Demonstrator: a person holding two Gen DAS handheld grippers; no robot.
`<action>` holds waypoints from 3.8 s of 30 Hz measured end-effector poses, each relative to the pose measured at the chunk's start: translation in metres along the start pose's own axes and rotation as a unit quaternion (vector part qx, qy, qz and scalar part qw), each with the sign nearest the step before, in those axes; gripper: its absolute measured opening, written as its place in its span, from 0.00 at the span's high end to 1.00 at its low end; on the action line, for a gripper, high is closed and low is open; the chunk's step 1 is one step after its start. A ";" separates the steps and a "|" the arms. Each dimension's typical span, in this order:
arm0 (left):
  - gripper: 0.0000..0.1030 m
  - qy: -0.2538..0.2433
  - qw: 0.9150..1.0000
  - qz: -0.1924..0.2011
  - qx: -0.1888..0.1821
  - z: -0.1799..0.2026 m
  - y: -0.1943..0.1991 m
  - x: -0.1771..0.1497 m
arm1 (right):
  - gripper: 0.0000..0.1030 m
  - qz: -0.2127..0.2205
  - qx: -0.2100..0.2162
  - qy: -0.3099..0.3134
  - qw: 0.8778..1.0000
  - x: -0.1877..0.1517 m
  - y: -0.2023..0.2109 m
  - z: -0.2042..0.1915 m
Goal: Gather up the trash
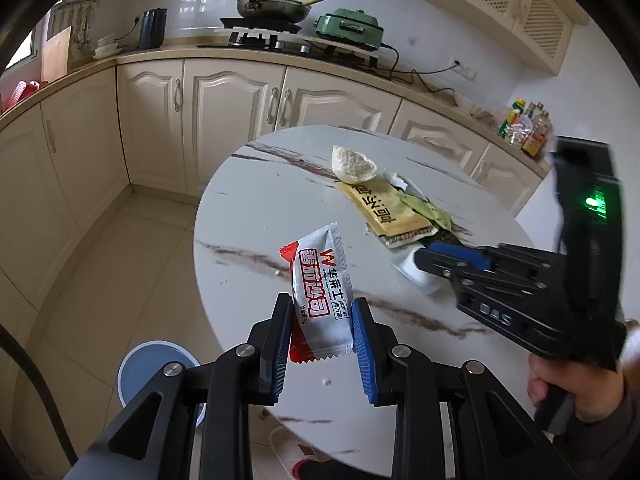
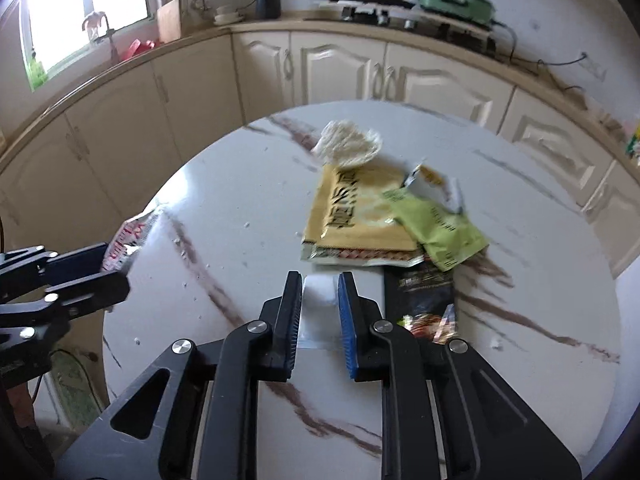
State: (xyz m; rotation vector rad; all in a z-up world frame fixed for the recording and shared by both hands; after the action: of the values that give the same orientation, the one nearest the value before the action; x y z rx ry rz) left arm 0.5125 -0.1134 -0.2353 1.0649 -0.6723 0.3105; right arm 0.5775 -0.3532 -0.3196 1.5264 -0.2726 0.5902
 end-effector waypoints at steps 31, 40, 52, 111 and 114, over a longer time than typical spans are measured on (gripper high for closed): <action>0.75 0.068 0.995 0.053 0.055 -0.111 0.071 0.003 | 0.81 0.095 0.060 0.069 0.991 0.060 0.035 -0.155; 0.75 0.149 0.979 -0.003 0.136 -0.239 0.066 -0.043 | 0.81 0.041 0.141 0.124 0.981 0.066 -0.059 -0.290; 0.67 0.210 0.960 -0.132 0.130 -0.320 -0.057 -0.087 | 0.81 -0.117 0.175 0.094 0.973 0.010 -0.224 -0.319; 0.01 0.041 0.897 0.369 0.240 0.076 0.212 -0.120 | 0.00 0.339 -0.063 0.042 0.938 0.019 0.300 -0.191; 0.01 0.024 0.885 0.391 0.253 0.090 0.216 -0.157 | 0.00 0.354 -0.077 0.030 0.931 0.012 0.317 -0.179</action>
State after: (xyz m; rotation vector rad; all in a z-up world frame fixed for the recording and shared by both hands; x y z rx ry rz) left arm 0.2442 -0.0797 -0.1571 1.2284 -0.9902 1.2656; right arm 0.3885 -0.1943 -0.0515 1.2313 -0.8223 1.1503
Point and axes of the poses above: each gripper's, at about its wrist camera, not at the fingertips, and y roughly against the way its jaws point, z to its right, x to its top, the point moved 7 cm from there along -y, roughly the way its jaws point, and after that the axes turned 5 degrees about y, right-handed, at the moved point
